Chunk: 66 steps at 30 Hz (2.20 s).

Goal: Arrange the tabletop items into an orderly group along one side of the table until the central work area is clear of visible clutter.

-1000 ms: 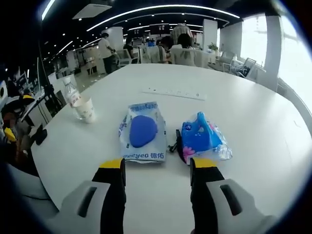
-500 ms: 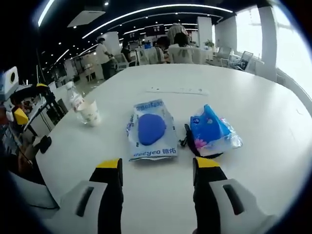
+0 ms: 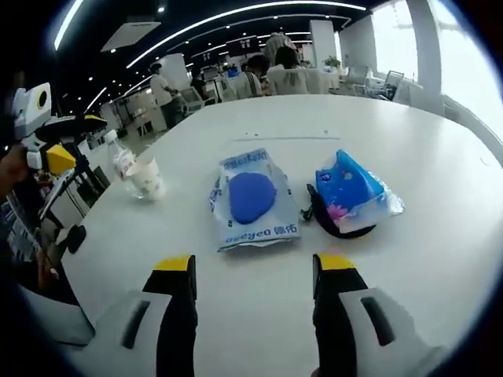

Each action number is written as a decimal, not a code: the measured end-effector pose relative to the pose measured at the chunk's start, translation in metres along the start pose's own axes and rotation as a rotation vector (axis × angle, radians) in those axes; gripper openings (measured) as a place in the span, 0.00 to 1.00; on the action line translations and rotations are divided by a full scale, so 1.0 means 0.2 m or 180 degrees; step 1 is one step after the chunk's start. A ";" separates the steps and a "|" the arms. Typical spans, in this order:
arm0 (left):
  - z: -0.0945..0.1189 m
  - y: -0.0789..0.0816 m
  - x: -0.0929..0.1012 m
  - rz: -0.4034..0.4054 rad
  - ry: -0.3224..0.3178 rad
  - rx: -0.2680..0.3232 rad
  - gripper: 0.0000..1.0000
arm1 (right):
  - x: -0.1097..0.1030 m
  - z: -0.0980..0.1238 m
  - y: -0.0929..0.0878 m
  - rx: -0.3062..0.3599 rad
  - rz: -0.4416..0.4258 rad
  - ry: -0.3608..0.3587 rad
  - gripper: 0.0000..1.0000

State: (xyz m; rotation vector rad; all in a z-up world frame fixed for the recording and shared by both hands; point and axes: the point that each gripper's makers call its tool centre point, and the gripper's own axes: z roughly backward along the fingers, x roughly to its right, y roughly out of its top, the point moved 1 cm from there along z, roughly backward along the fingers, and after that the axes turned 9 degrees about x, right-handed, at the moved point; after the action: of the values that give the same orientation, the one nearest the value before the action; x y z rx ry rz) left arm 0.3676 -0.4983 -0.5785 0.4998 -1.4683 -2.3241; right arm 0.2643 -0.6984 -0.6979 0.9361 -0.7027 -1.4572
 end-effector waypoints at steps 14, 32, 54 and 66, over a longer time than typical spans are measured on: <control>-0.20 -0.02 -0.04 -0.0065 -0.0205 -0.0191 0.77 | -0.02 -0.02 -0.04 0.0014 -0.0219 -0.0068 0.58; -0.47 -0.10 -0.08 -0.0161 -0.0503 -0.0527 0.74 | -0.05 -0.06 -0.09 0.0015 -0.0547 -0.0128 0.56; -0.80 -0.18 -0.14 -0.0315 -0.0815 -0.0921 0.61 | -0.04 -0.15 -0.13 0.0029 -0.0959 -0.0239 0.46; -0.94 -0.27 -0.13 -0.0362 -0.0984 -0.1120 0.52 | -0.08 -0.19 -0.15 0.0014 -0.1103 -0.0215 0.39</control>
State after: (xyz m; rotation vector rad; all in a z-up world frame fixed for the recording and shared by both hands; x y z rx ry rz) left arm 0.4725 -0.6122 -0.6998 0.1343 -1.1307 -2.7701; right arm 0.2823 -0.6752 -0.7405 1.0532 -0.6128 -1.7984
